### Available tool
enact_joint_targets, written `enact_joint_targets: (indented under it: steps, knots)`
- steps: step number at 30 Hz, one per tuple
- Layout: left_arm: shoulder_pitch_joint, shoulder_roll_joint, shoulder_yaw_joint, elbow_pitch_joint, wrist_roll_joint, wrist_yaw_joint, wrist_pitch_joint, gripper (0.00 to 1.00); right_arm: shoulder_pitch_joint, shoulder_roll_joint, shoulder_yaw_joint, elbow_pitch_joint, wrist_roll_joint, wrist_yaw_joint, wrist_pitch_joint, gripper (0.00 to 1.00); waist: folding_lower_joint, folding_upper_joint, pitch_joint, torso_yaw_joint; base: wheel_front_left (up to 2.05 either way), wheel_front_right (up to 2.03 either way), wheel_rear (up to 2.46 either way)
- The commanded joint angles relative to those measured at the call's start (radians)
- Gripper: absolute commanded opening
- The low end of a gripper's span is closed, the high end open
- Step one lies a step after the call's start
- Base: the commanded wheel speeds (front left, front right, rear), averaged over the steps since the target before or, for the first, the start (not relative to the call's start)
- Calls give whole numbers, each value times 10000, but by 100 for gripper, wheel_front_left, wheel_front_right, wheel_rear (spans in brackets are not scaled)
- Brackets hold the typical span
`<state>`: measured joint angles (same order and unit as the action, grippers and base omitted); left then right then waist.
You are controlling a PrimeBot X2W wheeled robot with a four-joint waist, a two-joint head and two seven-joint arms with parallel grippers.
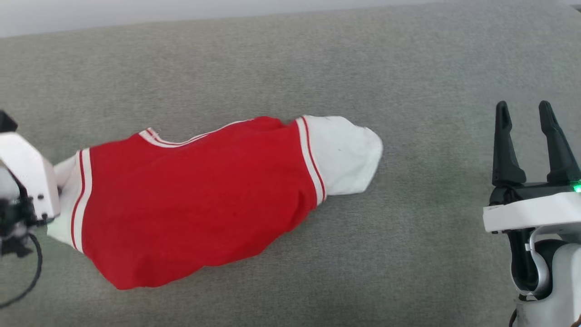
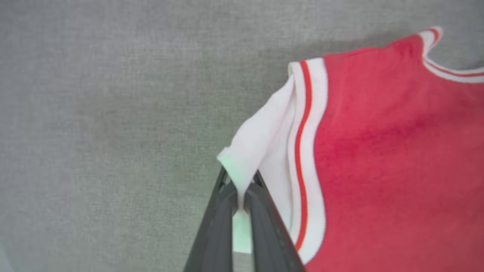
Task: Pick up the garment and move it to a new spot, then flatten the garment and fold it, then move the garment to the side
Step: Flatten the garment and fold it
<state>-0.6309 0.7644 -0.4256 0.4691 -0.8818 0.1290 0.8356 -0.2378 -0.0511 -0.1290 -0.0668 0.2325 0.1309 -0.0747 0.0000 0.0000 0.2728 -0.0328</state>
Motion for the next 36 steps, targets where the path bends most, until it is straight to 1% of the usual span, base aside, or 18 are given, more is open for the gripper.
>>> enact_joint_targets:
  steps: [1, 6, 7, 8, 9, 13, 17, 24, 27, 28, 29, 36]
  knots:
    - [120, -34, 35, -83, -147, 46, -48, 0, 71, 1, 34, -54, -64, -3, 45, 100, 0, 0, -17, 49, 0, 0, 0]
    - [660, -272, 302, -294, -561, 131, -295, 0, 65, 0, 111, -93, -82, -3, 132, 100, 0, 0, 15, 148, 0, 0, 0]
    - [676, -270, 305, -301, -559, 114, -355, 33, 43, 0, 125, -107, -77, -3, 150, 100, 0, 0, 33, 158, 0, 0, 0]
    - [670, -263, 315, -316, -543, 91, -401, 79, 14, 2, 145, -125, -86, -3, 168, 100, 0, 0, 53, 162, 0, 0, 0]
    - [672, -269, 333, -312, -558, 88, -434, 100, -12, 2, 167, -147, -92, -3, 185, 100, 0, 0, 75, 163, 0, 0, 0]
    - [497, -78, 281, -228, -440, -6, -370, 100, -76, 2, 230, -212, -107, -3, 240, 100, 0, 0, 185, 145, 0, 0, 0]
    - [294, 76, 322, 69, -420, 106, -223, 100, -116, 2, 287, -295, -100, -3, 280, 100, 0, 0, 373, 89, 0, 0, 0]
    - [46, -115, 362, 852, -716, 189, 84, 100, -226, 2, 395, -357, -126, -3, 489, 100, 0, 0, 705, -21, 0, 0, 0]
    - [19, -419, 345, 1159, -795, 89, -86, 100, -303, 3, 601, -319, -47, -3, 748, 100, 0, 0, 827, -6, 0, 0, 0]
    - [4, -524, 298, 1249, -855, -33, -84, 46, -329, 6, 748, -274, -21, -3, 915, 100, 0, 0, 861, 13, 0, 0, 0]
    - [6, -657, 325, 1356, -962, -65, -116, 0, -359, 6, 909, -216, 3, -3, 1131, 100, 0, 0, 887, 33, 0, 0, 0]
    - [-420, -1258, 159, 1814, -860, -458, -485, 0, -931, -569, 2304, 345, 668, -3, 3352, 100, 0, 0, 1079, 395, 0, 0, 0]
